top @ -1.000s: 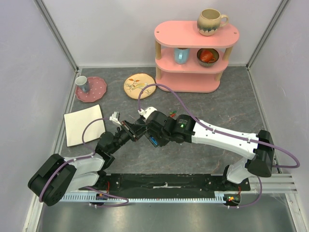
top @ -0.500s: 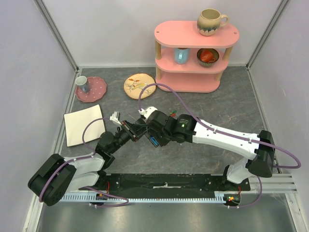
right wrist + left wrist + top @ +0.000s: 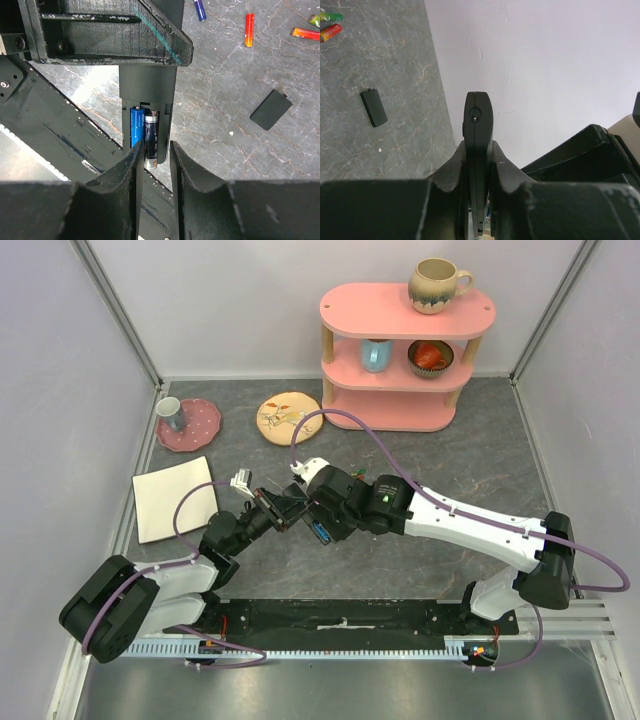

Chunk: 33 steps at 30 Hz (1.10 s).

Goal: Load the batteries into the remote control
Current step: Load the battery into the remote control.

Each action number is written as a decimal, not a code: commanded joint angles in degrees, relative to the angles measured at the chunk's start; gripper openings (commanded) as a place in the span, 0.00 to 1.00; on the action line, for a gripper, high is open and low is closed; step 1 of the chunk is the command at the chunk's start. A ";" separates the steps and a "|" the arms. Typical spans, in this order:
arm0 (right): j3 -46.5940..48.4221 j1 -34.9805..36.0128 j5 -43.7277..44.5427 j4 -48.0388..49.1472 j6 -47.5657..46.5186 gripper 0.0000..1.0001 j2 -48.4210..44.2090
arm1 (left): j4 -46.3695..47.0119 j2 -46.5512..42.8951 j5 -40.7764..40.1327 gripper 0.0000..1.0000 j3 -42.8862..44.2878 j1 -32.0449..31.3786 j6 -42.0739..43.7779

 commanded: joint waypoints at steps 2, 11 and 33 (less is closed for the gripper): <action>0.99 -0.25 -0.94 1.28 0.11 0.34 -1.32 | 4.79 0.47 1.12 0.02 1.96 -0.35 -1.71; 2.65 -0.25 3.71 3.13 0.98 0.38 -2.54 | 5.49 1.17 1.56 0.02 1.87 -0.35 -2.14; -27.48 -6.14 5.32 35.28 7.57 0.78 -32.42 | 7.34 4.07 5.60 0.02 3.36 -0.35 -8.21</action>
